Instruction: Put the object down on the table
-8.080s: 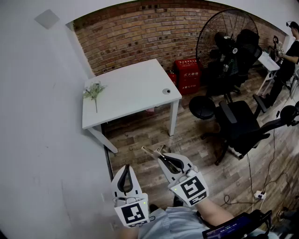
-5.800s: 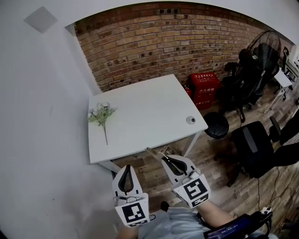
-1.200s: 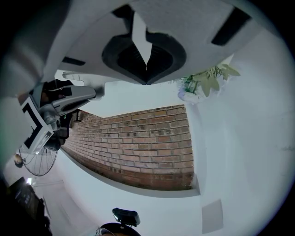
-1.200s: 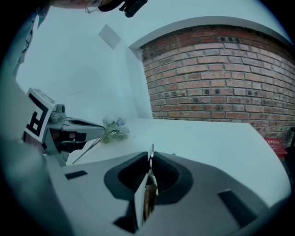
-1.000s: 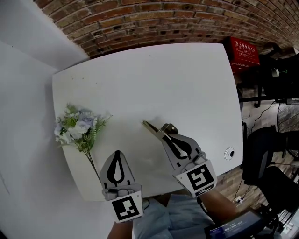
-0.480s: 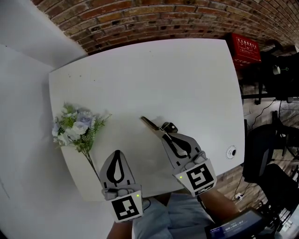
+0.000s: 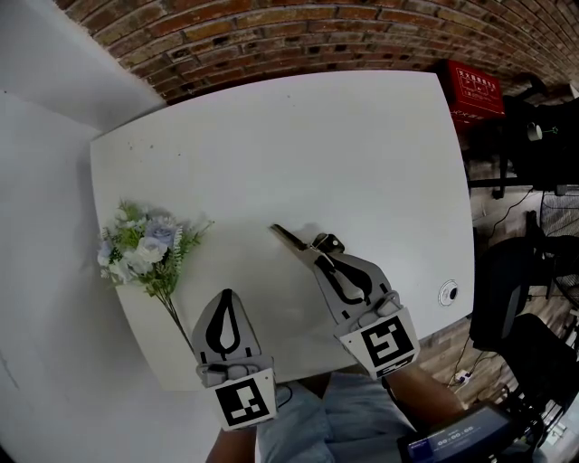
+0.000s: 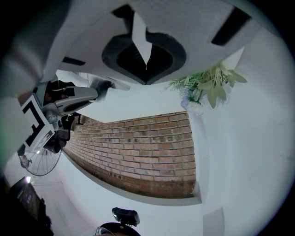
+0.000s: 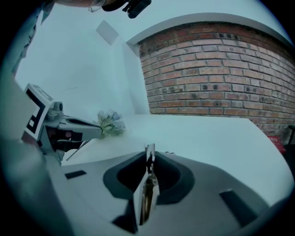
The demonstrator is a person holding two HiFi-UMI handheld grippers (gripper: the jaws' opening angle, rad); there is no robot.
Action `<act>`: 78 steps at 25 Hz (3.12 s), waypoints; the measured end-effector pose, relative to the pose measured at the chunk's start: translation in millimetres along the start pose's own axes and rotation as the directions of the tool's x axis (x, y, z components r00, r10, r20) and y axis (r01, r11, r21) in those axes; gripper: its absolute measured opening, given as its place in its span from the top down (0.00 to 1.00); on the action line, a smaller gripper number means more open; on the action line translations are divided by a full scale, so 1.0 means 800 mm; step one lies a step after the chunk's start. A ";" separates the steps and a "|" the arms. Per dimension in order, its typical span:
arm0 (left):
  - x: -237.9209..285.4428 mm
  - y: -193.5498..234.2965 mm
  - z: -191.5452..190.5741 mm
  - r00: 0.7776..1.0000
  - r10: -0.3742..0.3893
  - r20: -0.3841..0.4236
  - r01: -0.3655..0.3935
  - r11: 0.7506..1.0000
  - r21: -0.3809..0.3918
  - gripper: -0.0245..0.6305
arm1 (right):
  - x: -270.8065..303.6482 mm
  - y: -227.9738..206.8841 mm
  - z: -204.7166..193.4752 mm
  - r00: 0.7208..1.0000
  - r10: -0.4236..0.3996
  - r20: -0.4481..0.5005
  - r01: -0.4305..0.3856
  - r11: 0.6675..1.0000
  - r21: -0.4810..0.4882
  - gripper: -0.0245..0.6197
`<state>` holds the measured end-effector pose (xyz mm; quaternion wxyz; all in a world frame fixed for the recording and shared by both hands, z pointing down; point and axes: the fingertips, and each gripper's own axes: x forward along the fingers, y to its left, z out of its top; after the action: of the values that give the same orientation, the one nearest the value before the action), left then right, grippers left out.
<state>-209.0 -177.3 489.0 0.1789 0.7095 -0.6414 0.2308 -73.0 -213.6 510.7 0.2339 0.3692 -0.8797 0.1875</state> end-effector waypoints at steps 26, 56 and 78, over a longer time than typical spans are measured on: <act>0.026 -0.005 -0.006 0.999 -0.025 -0.030 0.025 1.000 0.008 0.95 | 0.018 -0.025 -0.009 1.000 0.004 0.006 -0.005 0.998 0.057 0.79; 0.003 -0.018 0.050 0.998 0.012 0.066 -0.014 0.999 0.040 0.95 | -0.023 -0.049 0.038 0.993 -0.013 0.120 0.015 1.000 -0.021 0.72; -0.180 -0.054 0.217 0.854 0.123 0.506 -0.199 0.975 0.100 0.95 | -0.206 0.008 0.181 0.888 -0.028 0.459 0.130 0.973 -0.192 0.95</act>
<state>-159.6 -148.4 266.5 -0.0654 0.6999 -0.7039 0.1019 -15.6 -189.4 300.5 0.0686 0.4104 -0.9092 -0.0107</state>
